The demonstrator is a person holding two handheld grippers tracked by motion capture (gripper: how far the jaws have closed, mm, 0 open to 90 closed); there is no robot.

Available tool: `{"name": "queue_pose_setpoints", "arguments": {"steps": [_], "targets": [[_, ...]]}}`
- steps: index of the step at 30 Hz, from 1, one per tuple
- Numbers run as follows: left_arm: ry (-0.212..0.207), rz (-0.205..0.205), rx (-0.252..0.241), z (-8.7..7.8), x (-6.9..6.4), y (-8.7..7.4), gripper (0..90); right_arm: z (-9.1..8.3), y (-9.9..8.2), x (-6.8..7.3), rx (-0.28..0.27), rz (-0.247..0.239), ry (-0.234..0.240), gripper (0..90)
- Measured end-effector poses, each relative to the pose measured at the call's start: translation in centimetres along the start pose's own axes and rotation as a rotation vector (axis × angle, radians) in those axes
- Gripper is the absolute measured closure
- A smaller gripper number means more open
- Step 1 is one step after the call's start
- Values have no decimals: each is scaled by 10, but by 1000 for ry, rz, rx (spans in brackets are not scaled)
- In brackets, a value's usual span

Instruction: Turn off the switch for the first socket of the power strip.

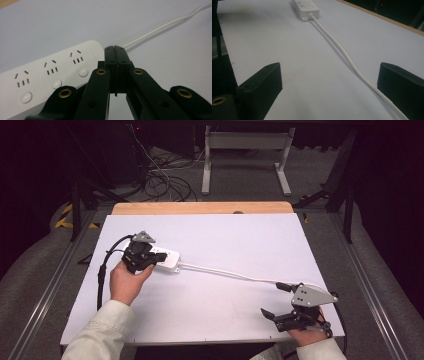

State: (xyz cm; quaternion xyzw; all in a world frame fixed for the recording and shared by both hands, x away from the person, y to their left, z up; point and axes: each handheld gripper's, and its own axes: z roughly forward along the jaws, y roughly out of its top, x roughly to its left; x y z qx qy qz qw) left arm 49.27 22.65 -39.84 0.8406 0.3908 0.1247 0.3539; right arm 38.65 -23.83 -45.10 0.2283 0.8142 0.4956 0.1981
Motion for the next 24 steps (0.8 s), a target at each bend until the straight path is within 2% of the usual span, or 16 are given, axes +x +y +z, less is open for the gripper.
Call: {"name": "queue_pose_setpoints", "arguments": {"steps": [1,6,12,15,19,24], "targets": [[12,-4,25,5,3,2,900,0,0,0,0,0,1,62],[27,-11,51,12,7,6,900,0,0,0,2,0,3,62],[59,-27,108,27,18,6,900,0,0,0,4,3,10,62],[56,-52,124,31,23,5,900,1,0,0,5,7,12,62],[69,-60,150,36,29,4,900,1,-1,0,6,4,14,62],[63,-70,186,42,32,3,900,1,-1,-1,6,4,16,62]]}}
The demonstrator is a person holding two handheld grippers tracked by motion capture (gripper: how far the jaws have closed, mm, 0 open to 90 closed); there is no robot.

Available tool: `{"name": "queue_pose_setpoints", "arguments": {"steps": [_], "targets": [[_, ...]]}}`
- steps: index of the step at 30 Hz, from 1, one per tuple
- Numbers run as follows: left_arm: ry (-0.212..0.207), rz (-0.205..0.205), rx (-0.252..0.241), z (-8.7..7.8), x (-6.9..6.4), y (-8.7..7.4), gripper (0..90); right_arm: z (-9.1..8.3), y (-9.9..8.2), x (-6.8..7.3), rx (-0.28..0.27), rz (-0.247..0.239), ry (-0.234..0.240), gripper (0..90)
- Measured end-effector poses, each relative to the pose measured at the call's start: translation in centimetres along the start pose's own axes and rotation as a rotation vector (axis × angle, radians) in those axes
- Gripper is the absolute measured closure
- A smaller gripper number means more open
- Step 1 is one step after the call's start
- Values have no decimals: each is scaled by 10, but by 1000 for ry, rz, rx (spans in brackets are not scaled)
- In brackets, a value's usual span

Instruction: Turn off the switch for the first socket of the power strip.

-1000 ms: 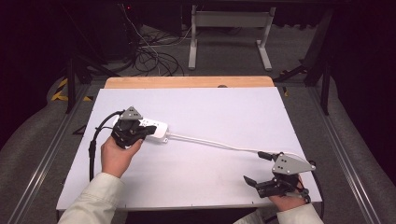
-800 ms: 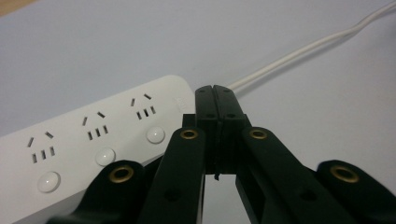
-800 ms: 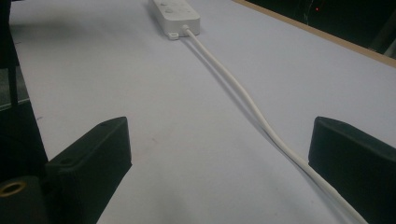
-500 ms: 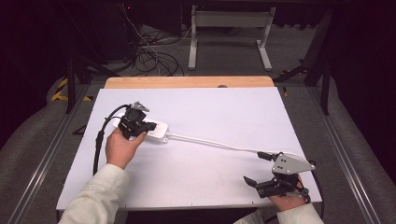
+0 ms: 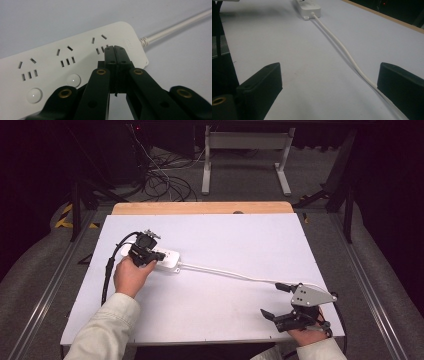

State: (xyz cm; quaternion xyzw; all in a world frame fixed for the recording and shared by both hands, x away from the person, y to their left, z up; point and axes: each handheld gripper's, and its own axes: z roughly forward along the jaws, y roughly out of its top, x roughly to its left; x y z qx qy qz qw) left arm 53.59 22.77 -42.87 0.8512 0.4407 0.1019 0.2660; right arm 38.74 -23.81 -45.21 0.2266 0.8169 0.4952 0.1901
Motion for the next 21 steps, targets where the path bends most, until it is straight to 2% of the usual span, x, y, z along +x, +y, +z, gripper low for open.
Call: {"name": "queue_pose_setpoints", "arguments": {"steps": [5,7,8,11,16,21], "targets": [[-5,-6,21,3,1,1,900,0,0,0,4,0,0,62],[1,-2,32,5,0,2,900,0,0,0,4,-2,1,62],[19,5,36,4,1,2,900,0,0,0,4,-2,1,62],[1,-2,38,6,0,3,900,1,0,0,7,2,2,62],[17,9,45,8,0,4,900,1,0,0,9,4,5,62],[3,-7,41,9,1,3,900,1,-1,0,11,1,8,62]]}}
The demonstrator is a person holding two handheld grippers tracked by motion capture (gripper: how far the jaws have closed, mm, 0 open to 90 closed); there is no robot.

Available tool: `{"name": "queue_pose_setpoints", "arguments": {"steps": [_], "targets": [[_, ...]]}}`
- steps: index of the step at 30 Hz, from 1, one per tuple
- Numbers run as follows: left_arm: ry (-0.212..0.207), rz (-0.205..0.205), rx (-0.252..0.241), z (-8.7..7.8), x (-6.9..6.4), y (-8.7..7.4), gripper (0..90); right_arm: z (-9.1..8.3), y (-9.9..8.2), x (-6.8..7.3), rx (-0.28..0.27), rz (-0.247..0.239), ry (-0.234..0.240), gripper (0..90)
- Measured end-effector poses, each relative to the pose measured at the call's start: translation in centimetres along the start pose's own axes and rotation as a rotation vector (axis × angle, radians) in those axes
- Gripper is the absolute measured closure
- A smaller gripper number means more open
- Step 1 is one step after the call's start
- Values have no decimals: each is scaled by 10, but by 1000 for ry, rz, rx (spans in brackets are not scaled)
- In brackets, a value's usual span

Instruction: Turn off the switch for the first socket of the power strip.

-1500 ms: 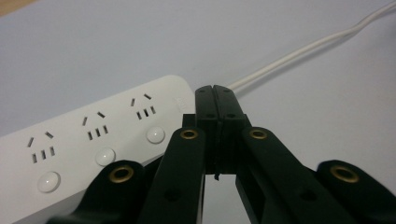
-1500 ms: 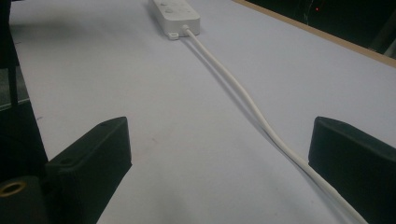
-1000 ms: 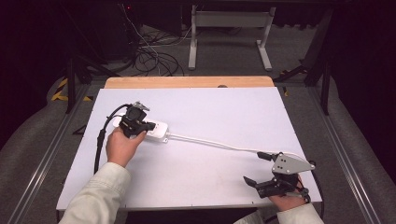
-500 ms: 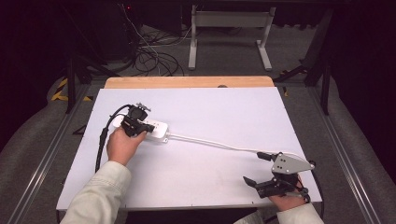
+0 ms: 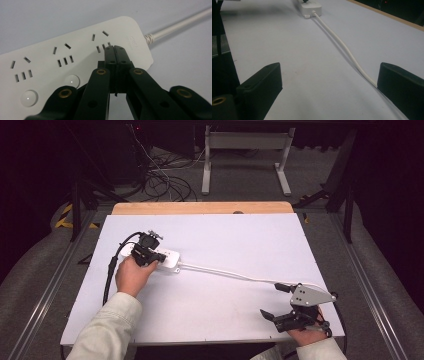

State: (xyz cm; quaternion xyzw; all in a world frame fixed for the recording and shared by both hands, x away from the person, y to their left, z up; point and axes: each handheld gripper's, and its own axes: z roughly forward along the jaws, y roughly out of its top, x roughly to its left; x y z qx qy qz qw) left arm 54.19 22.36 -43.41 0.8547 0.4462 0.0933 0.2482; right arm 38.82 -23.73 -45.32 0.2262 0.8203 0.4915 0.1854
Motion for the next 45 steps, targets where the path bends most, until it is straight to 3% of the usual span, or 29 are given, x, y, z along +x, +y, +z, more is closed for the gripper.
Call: {"name": "queue_pose_setpoints", "arguments": {"steps": [7,14,21,26,40,45], "targets": [[3,-11,-6,1,1,-1,900,1,0,0,4,-5,3,62],[30,11,-7,3,-1,-3,900,1,0,1,7,-6,7,62],[44,8,-16,2,-1,-4,900,1,0,1,9,-5,10,62],[28,-12,-26,3,0,-5,900,1,0,1,10,-3,11,62],[85,9,-38,4,-6,-6,900,2,-1,1,15,-4,15,62],[86,6,-39,4,-6,-6,900,2,-1,1,19,-6,15,62]]}}
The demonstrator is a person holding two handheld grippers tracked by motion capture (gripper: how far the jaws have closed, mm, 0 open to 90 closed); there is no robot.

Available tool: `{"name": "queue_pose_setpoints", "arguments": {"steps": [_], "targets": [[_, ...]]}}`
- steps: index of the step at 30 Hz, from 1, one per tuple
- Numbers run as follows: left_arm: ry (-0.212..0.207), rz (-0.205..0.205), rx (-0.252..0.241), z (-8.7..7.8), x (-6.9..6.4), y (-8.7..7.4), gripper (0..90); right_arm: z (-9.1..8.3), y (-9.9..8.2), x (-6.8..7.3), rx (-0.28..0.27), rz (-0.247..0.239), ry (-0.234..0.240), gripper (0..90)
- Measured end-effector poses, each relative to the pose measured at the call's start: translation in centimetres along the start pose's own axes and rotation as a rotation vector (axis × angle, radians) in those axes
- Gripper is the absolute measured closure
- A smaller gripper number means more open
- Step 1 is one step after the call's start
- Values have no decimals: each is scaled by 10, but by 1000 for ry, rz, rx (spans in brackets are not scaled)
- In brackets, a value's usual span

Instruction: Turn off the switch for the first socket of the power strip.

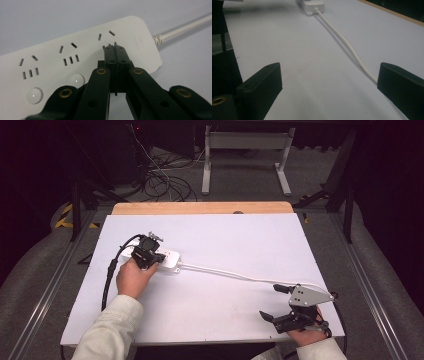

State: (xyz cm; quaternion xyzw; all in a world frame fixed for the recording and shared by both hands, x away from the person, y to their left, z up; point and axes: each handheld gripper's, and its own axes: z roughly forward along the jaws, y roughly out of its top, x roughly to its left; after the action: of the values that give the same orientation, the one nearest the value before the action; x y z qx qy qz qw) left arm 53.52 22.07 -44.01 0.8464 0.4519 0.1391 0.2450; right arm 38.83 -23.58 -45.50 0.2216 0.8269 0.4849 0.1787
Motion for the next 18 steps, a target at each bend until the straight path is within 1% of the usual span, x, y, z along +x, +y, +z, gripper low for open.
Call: {"name": "queue_pose_setpoints", "arguments": {"steps": [6,18], "targets": [[-8,-2,-4,0,-1,-1,900,1,0,0,3,2,3,62],[2,-3,1,0,-3,0,900,1,-1,0,9,5,8,62]]}}
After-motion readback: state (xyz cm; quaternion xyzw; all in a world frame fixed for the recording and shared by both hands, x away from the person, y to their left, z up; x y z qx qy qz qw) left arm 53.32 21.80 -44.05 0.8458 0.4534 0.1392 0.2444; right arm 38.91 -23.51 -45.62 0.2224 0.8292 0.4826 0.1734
